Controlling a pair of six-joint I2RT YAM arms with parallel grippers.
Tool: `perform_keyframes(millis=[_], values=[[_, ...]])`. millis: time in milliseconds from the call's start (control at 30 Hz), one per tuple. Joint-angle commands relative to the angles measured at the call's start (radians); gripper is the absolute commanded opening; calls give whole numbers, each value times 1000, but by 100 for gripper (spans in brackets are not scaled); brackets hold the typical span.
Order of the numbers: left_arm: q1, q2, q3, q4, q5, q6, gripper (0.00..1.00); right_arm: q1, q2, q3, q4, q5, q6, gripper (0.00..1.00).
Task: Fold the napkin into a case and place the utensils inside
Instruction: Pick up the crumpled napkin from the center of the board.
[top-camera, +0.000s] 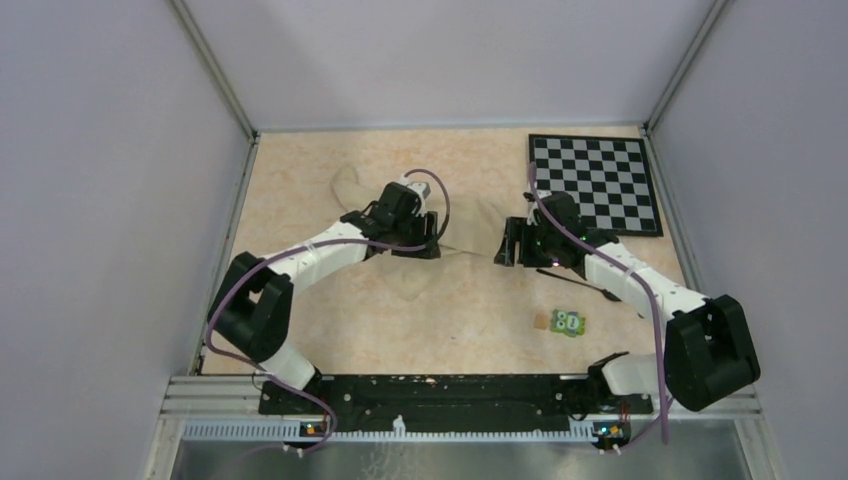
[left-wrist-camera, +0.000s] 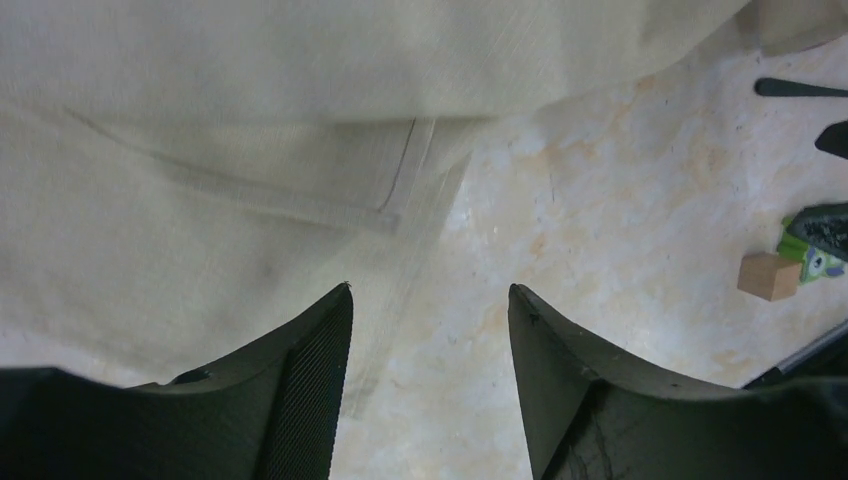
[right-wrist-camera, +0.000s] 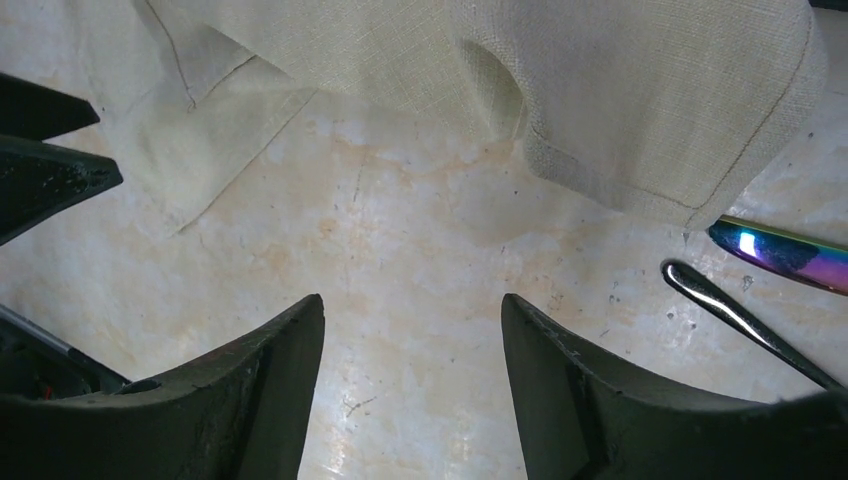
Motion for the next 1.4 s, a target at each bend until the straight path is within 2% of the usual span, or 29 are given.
perform_keyframes(millis=[0, 133, 300, 567, 700, 867, 1000, 1133, 1200, 1367], values=[[-32, 101, 129, -31, -88, 177, 60, -4, -73, -17, 32, 38, 8, 65], [-43, 170, 191, -55, -129, 260, 50, -46, -128, -41, 49, 29, 20, 65], [-45, 254, 251, -66, -74, 341, 49, -139, -133, -84, 113, -122, 60, 65], [-44, 303, 270, -94, -102, 345, 49, -168, -102, -103, 125, -118, 60, 65], [-46, 312, 272, -100, -110, 346, 48, -168, -77, -101, 126, -62, 64, 65], [-49, 314, 279, -96, -112, 344, 34, -168, -22, -78, 125, 17, 58, 63], [-49, 318, 294, -101, -116, 342, 20, -165, 29, -45, 126, 109, 35, 57], [-49, 306, 298, -104, -135, 338, 13, -149, 86, -1, 129, 198, 9, 57], [-50, 295, 299, -104, -147, 336, 5, -127, 117, 27, 130, 257, -10, 57], [-48, 280, 323, -126, -187, 322, 1, -48, 189, 77, 164, 358, -43, 57]])
